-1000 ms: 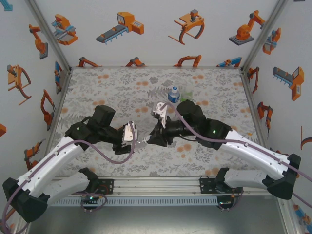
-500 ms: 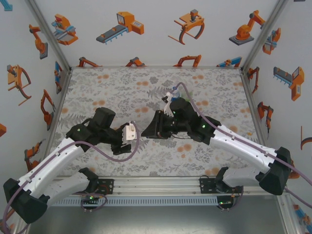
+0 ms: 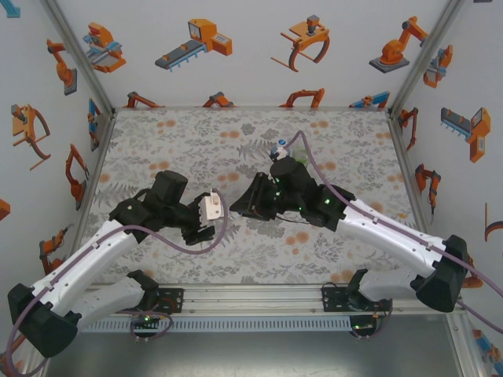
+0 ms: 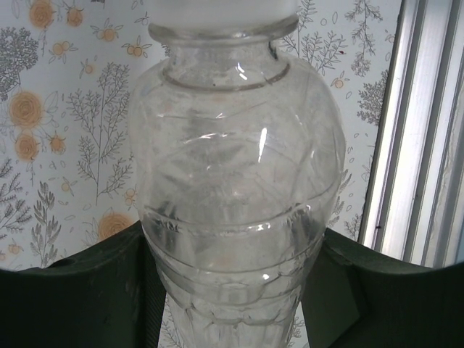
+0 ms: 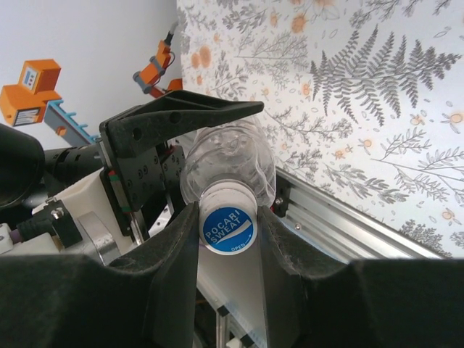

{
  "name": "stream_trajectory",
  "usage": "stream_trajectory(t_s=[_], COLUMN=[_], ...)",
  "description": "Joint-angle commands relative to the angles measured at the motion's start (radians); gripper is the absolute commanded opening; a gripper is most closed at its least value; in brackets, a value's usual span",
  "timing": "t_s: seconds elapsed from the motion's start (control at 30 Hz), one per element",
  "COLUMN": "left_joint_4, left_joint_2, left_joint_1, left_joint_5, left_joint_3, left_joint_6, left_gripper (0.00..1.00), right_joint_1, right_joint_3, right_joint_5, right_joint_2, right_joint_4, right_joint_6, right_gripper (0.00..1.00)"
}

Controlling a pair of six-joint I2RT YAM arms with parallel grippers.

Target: Screw on the bottle caps

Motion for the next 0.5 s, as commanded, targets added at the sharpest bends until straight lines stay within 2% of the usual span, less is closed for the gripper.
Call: stream_trajectory(t_s=[0.0,0.27,0.47], left_joint_4=[0.107,0.060,0.057], left_joint_2=[-0.015,0.051,0.053], left_joint_1=[-0.014,-0.013,-0.014], left_joint_5=[0.074,0.039,0.071], left_joint_3=[0.055,0.093,0.090], left_joint_6=[-0.005,-0.019,-0.004], left_gripper=[0.00,0.00,0.00], right_joint_1=[-0.001,-0.002,-0.003], right_joint_3=[-0.012,-0.019,0.016], right_joint_5=[0.142,0.078,0.077], right_joint_2=[0.031,0.024,-0.017], right_joint_4=[-0.167,-0.020,-0.023], right_joint_6=[-0.060,-0.079,-0.236], right_gripper=[0.00,0.00,0.32])
